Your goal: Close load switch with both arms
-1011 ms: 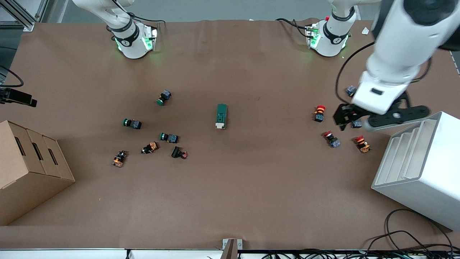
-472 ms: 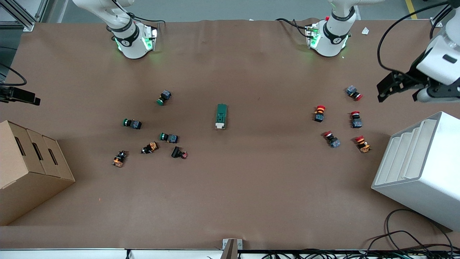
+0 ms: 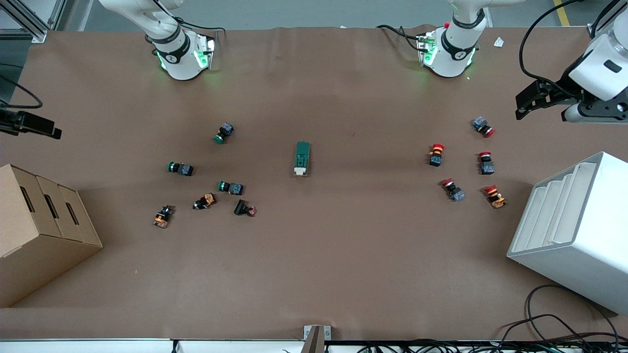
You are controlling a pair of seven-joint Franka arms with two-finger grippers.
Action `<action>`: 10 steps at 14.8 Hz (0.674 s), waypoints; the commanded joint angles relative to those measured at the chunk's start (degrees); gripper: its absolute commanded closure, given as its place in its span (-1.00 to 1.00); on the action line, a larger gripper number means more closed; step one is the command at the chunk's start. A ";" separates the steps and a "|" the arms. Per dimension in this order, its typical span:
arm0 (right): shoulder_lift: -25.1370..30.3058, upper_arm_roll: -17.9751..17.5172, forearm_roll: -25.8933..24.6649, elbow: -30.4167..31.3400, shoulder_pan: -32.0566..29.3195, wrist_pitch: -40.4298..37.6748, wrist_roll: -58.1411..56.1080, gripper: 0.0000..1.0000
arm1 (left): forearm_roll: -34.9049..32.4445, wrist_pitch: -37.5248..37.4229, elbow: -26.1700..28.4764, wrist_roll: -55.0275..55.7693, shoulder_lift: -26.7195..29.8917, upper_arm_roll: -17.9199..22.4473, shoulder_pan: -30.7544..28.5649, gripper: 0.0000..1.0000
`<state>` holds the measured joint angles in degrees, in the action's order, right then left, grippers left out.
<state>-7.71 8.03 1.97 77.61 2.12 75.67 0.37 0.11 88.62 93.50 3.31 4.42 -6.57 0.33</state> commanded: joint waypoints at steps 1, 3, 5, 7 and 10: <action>6.11 -3.02 0.76 7.27 -2.65 1.76 1.30 -1.00 | 0.86 -0.11 1.42 -1.38 1.56 0.33 0.38 -1.00; 9.45 -3.02 0.58 11.32 -2.65 3.34 1.21 -1.00 | 0.86 -0.11 1.42 -1.38 1.56 0.16 0.38 -1.00; 11.92 -3.02 0.23 13.79 -2.56 4.04 1.21 -1.00 | 0.86 -0.11 1.33 -1.47 1.56 0.16 0.03 -1.00; 13.07 -3.37 -0.12 14.50 -2.56 3.87 1.12 -1.00 | 0.86 -0.55 1.16 -1.56 1.56 0.16 0.11 -1.00; 14.74 -5.04 -1.44 14.67 -3.08 3.43 1.12 -1.00 | 0.86 -0.81 -0.42 -1.99 0.86 0.33 -0.06 -1.00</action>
<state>4.03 5.27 1.61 89.46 0.75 78.11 0.75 0.11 88.62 93.64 3.22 4.50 -6.60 0.53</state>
